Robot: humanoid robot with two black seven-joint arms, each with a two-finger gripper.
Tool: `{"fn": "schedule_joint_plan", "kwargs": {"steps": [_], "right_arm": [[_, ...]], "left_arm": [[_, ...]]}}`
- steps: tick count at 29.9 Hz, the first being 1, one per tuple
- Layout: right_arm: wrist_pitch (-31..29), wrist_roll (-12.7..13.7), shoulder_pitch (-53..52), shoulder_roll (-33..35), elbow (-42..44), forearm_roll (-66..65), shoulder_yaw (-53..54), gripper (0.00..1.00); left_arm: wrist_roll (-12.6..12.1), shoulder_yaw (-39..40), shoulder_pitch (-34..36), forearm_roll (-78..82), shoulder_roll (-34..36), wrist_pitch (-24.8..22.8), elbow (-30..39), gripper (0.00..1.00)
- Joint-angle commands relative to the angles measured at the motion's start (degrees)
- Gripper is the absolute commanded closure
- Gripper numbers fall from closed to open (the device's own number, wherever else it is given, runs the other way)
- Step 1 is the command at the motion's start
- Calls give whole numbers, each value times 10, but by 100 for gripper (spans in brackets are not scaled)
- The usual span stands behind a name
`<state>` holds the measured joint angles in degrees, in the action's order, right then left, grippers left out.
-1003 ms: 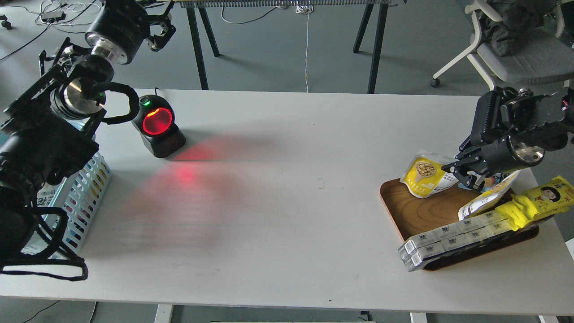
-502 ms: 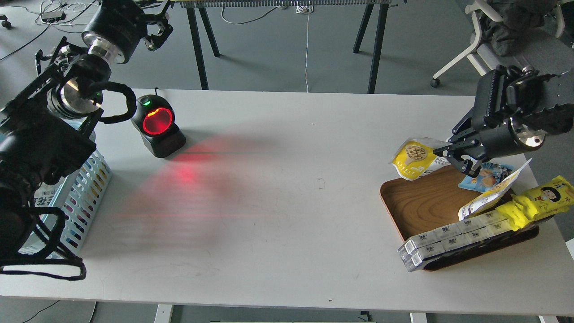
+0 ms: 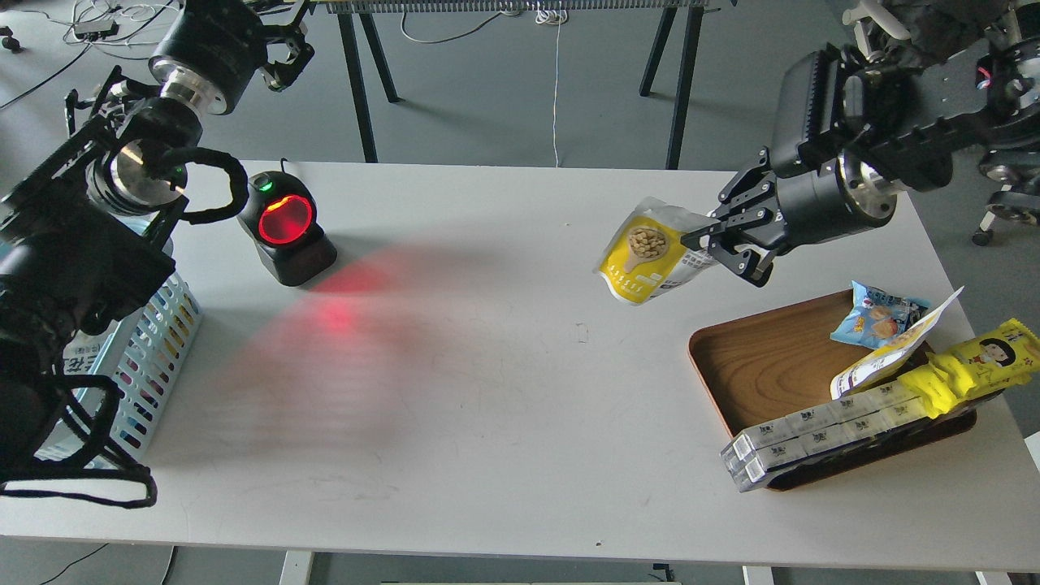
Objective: Scan snack and place in basket
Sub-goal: 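Lift the yellow pouch with the right gripper and carry it toward the scanner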
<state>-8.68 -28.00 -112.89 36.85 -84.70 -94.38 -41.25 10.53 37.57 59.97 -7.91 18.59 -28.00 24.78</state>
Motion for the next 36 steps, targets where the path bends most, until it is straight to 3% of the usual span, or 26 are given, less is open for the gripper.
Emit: {"fn": "schedule_joint_plan", "kwargs": {"steps": [1, 20, 36], "right_arm": [[1, 0, 1, -37, 4, 45, 19, 100], [4, 0, 66, -289, 180, 156, 73, 100], [2, 0, 141, -337, 251, 155, 65, 100]], "left_arm": [[-1, 0, 1, 0, 1, 0, -1, 0], [-1, 1, 0, 0, 5, 0, 0, 0], [-1, 0, -1, 0, 13, 0, 0, 0]]}}
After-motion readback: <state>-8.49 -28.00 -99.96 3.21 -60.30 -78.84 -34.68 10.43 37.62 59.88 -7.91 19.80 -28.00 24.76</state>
